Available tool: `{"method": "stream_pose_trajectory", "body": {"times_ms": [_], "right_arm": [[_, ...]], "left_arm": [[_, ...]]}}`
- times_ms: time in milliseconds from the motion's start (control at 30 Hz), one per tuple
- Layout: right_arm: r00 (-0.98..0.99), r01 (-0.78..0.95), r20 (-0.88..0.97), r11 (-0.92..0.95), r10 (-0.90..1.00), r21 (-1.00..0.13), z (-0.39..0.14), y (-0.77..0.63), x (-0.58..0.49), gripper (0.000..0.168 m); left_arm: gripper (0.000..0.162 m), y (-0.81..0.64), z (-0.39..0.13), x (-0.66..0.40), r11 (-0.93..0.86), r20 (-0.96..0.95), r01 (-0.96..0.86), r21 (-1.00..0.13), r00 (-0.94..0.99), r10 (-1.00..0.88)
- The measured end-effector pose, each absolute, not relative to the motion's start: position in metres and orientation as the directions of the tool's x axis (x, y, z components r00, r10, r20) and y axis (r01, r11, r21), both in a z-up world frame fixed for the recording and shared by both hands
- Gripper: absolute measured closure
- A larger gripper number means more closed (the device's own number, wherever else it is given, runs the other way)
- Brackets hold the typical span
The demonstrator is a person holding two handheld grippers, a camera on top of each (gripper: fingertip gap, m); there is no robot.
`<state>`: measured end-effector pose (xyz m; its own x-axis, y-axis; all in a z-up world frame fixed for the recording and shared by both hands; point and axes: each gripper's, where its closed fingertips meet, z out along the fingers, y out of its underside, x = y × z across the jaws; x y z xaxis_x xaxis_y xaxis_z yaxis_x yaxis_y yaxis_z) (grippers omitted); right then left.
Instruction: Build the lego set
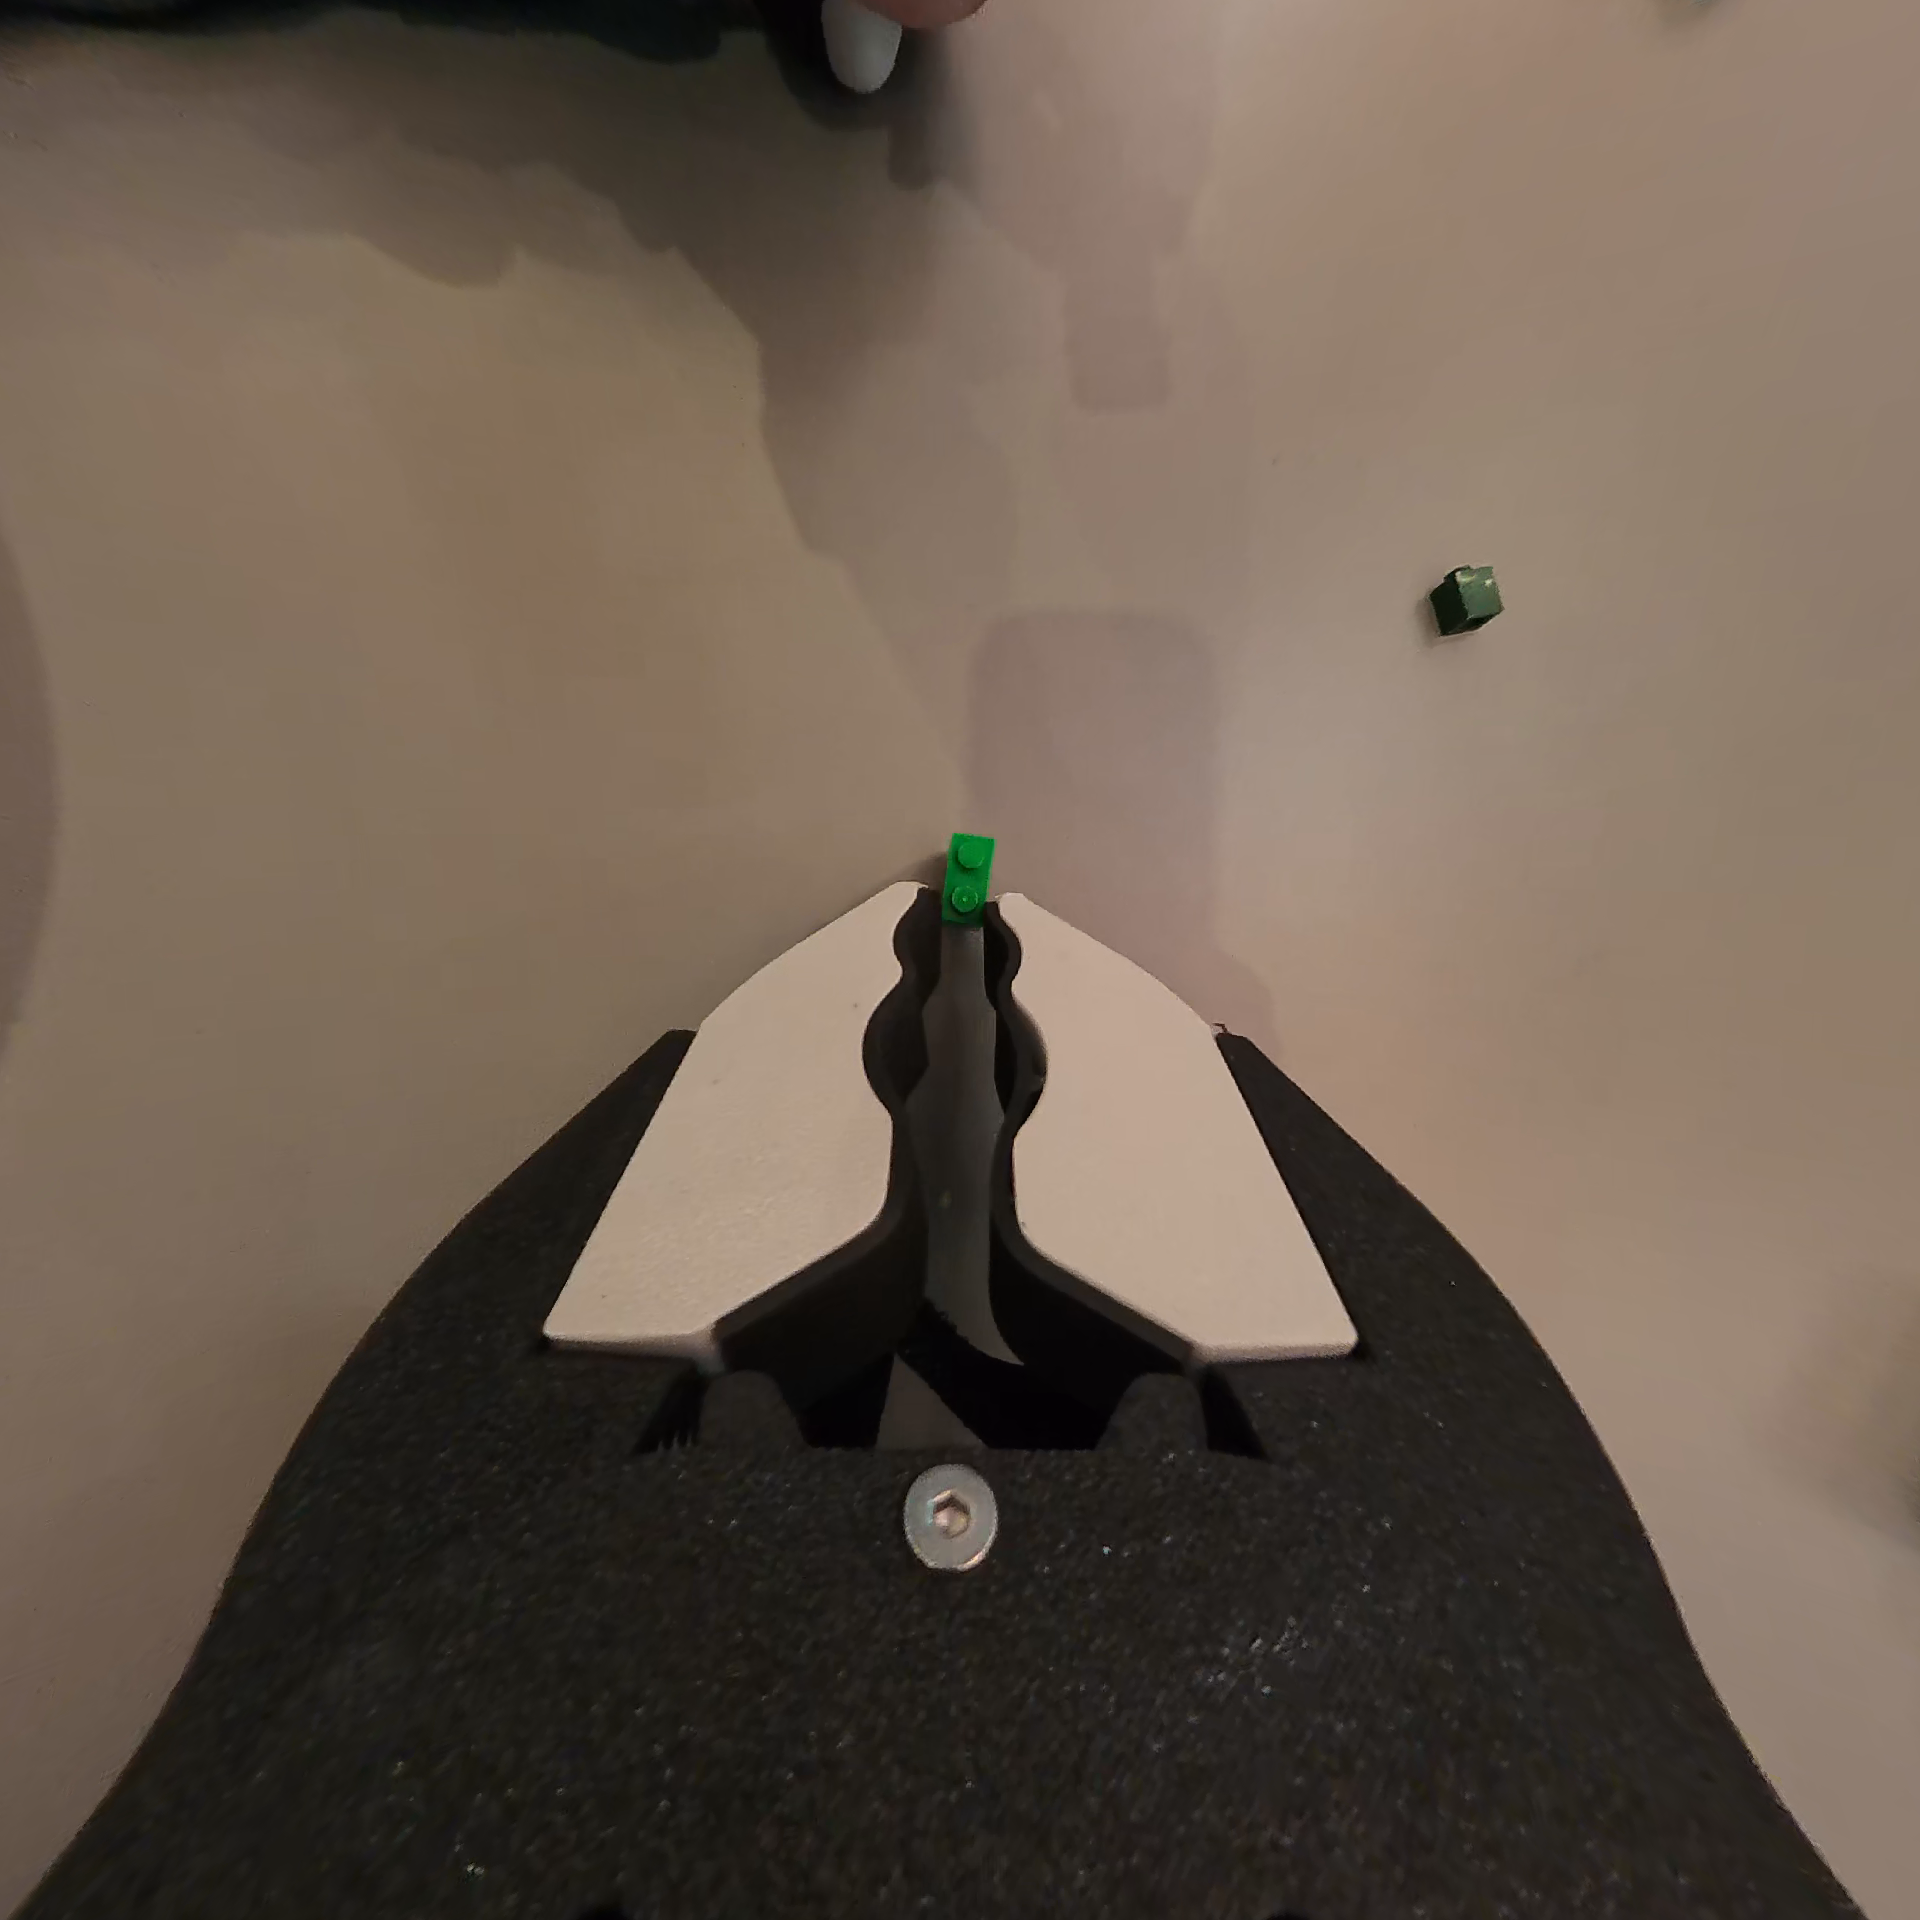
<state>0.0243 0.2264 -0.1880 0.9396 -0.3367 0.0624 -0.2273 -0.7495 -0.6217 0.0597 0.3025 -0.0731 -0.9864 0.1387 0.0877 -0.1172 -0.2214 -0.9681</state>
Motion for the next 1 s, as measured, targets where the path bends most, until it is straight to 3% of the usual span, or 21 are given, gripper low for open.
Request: {"method": "stream_pose_trajectory", "body": {"times_ms": [800, 1000], "right_arm": [[0.930, -0.200, 0.111, -0.737, -0.350, -0.646, -0.180, 0.225, 0.029, 0.161], [0.872, -0.179, 0.195, -0.661, -0.450, -0.728, -0.140, 0.218, 0.051, 0.161]], "left_arm": [[0.144, 0.301, -0.073, 0.060, -0.221, 0.083, -0.112, -0.969, -0.987, 0.136], [0.144, 0.302, -0.068, 0.059, -0.258, 0.071, -0.101, -0.961, -0.990, 0.120]]}}
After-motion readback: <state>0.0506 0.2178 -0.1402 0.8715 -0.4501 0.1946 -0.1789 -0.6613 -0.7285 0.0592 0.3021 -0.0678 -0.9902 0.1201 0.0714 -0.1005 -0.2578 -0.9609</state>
